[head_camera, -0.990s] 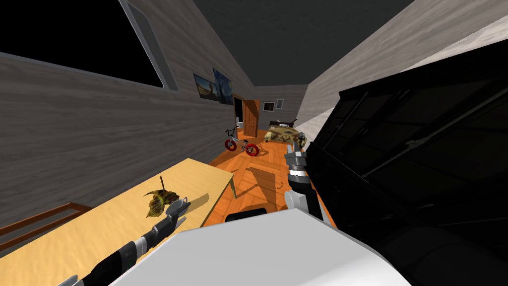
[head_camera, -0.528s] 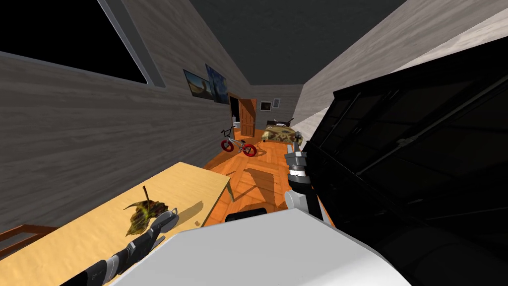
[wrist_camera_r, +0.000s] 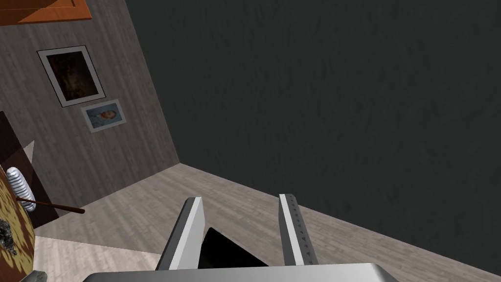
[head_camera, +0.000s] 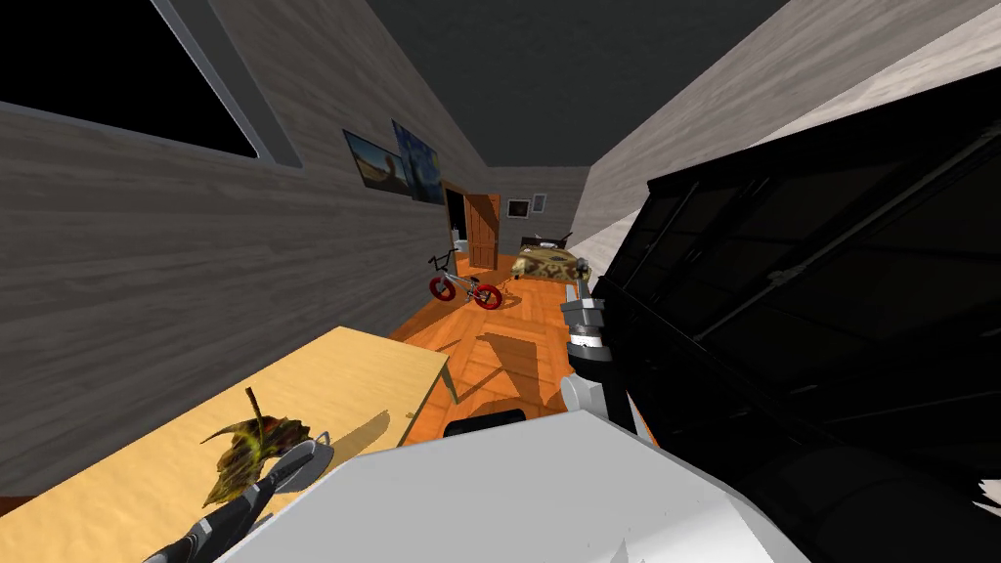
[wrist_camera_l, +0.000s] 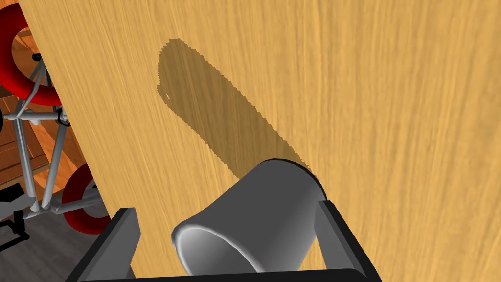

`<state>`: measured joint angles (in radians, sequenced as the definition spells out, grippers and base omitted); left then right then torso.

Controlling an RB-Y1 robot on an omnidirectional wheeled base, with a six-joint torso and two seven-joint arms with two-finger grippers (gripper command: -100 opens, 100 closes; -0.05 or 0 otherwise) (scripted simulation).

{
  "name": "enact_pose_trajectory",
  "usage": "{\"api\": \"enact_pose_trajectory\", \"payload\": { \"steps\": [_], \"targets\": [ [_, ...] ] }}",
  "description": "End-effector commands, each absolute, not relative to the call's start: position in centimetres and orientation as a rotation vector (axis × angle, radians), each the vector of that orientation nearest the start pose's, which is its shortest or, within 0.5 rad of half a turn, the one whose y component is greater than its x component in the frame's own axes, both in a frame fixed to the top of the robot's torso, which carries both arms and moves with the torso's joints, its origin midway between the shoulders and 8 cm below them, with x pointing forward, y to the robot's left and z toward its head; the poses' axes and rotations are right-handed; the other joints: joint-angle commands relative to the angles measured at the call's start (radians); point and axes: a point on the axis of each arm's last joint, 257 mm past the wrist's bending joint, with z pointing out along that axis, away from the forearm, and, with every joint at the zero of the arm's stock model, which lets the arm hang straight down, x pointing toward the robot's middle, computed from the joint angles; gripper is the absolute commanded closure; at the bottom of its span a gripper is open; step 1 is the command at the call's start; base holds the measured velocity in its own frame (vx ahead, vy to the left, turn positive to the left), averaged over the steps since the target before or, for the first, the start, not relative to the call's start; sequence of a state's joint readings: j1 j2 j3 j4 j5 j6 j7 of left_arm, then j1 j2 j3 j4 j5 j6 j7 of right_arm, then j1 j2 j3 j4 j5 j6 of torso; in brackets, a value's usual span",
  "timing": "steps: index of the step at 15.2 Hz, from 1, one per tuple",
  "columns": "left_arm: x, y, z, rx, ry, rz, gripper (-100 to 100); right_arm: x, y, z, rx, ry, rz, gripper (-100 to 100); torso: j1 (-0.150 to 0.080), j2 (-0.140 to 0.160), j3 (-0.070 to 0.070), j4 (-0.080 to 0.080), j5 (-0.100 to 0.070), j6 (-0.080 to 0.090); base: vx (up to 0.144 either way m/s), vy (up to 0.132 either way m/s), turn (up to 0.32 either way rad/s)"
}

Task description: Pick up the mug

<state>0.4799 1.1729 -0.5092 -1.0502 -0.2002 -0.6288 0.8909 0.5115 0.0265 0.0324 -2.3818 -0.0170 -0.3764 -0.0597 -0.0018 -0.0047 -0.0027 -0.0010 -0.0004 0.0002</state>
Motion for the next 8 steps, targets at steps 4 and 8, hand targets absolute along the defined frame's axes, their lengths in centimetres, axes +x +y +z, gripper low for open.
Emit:
{"api": "enact_pose_trajectory", "payload": {
  "steps": [4, 8],
  "targets": [
    [9.1, 58.8, -45.7, -1.543, 2.339, -0.484, -100, 34.3, -27.4, 4.3, 0.74, 0.584, 1.39, 0, -0.001, -0.002, -0.001, -0.001, -0.001, 0.0, 0.098, -0.017, -0.125],
    [6.6, 60.7, -45.8, -1.594, 2.354, -0.4, -100, 34.4, -27.4, 4.3, 0.74, 0.583, 1.39, 0, -0.001, -0.001, -0.001, 0.0, 0.0, 0.0, 0.082, -0.013, -0.072]
  ]
}}
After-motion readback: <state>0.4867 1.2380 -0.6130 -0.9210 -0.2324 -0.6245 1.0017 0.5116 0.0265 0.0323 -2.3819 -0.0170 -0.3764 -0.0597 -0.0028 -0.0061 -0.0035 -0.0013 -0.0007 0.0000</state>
